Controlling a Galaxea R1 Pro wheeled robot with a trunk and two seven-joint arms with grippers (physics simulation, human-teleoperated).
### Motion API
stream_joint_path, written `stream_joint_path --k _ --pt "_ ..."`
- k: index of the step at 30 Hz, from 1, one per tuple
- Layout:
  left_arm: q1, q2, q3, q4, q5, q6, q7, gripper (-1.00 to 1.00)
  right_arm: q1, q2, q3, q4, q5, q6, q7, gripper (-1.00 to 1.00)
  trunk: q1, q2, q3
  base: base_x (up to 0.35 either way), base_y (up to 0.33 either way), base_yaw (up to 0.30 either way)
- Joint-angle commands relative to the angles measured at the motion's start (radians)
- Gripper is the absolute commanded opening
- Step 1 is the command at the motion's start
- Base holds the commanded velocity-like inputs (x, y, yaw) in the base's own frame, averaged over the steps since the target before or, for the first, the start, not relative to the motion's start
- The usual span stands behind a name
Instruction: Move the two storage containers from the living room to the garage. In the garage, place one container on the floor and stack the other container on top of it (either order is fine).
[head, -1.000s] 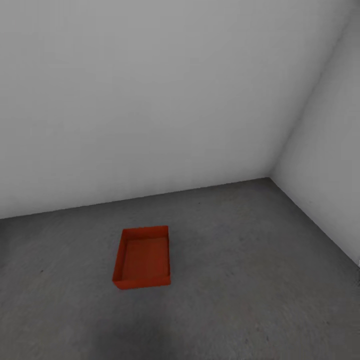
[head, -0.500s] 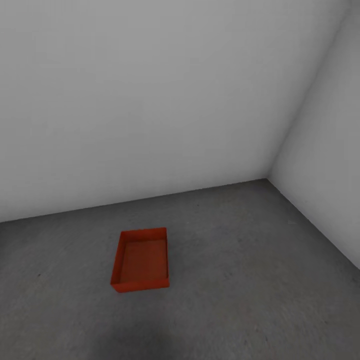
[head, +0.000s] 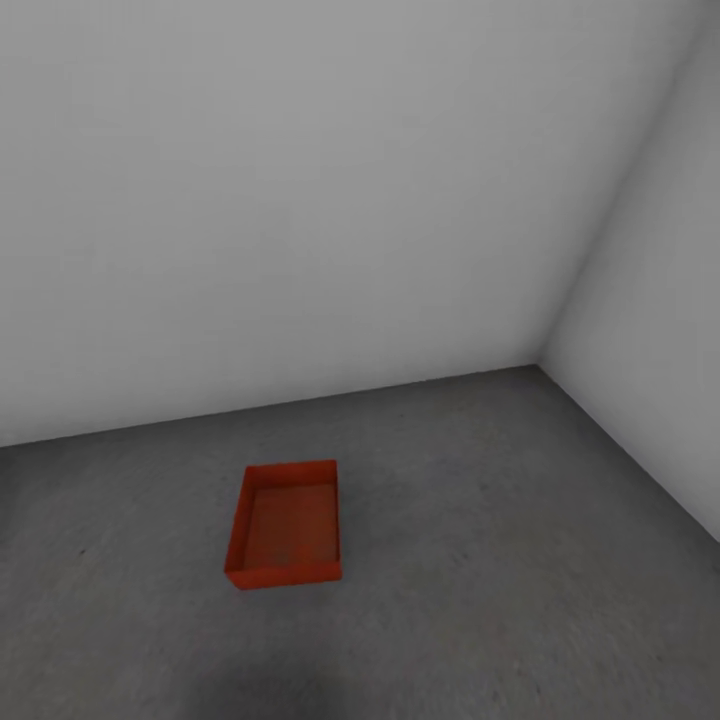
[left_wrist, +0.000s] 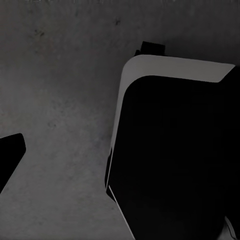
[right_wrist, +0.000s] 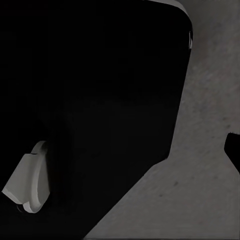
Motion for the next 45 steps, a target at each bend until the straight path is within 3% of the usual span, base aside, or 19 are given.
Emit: stream_joint_path --k 1,45 --pt "0.000 0.000 -0.008 0.000 0.008 0.000 0.003 1.00 0.000 0.000 0.008 0.003 -0.003 -0.006 -0.004 1.00 0.000 -0.001 0.001 0.000 0.000 0.068" --pt "0.000 0.000 -0.008 0.001 0.008 0.000 0.003 1.00 0.028 0.000 0.009 0.003 0.001 -0.028 0.012 1.00 0.000 -0.001 0.067 0.000 0.000 0.066"
